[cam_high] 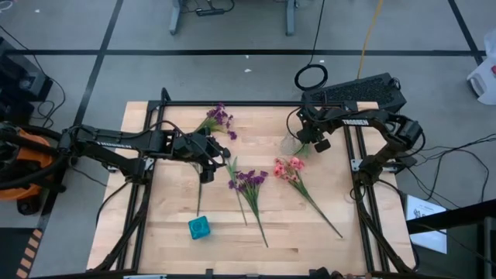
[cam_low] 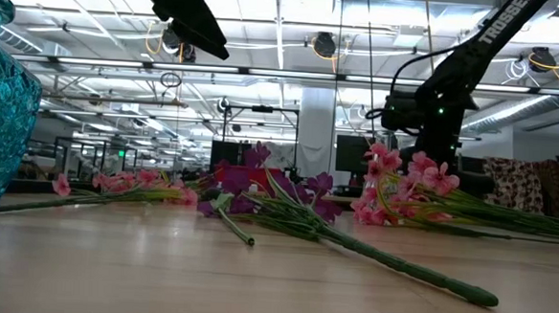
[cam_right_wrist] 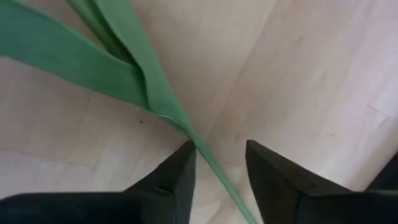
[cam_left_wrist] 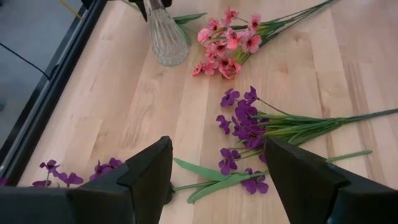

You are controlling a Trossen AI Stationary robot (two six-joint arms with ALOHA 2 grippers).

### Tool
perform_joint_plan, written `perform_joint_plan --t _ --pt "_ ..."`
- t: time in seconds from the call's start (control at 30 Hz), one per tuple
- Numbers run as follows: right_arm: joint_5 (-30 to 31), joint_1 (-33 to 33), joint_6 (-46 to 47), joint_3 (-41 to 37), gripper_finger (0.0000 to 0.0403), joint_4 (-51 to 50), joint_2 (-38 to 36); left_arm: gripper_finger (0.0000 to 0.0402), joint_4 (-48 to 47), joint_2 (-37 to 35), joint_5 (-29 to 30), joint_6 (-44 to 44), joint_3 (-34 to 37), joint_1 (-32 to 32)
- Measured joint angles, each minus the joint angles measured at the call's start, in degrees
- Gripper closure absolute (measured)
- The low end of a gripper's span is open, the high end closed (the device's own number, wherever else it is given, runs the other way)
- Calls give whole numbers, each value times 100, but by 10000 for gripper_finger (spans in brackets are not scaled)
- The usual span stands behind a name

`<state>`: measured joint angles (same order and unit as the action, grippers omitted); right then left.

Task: Sort flowers into vase by color
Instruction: Move the pink tulip to the middle right of the table

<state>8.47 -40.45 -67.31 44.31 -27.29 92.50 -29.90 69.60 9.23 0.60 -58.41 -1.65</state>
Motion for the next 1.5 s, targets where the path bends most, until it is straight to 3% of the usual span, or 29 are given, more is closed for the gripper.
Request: perform_joint_plan --t 0.27,0.53,0.87,1.23,1.5 --pt "-17 25 69 -11 393 -233 -23 144 -1 0 0 -2 0 0" --pt "634 394 70 -14 401 -589 -500 144 4 0 0 -2 0 0" --pt "664 1191 551 52 402 -1441 -1404 144 14 0 5 -32 0 11" --pt "1585 2714 2190 288 403 -1552 -3027 144 580 0 28 -105 0 13" --pt "2454 4043 4690 1487 403 -1323 -3273 144 651 0 28 -103 0 13"
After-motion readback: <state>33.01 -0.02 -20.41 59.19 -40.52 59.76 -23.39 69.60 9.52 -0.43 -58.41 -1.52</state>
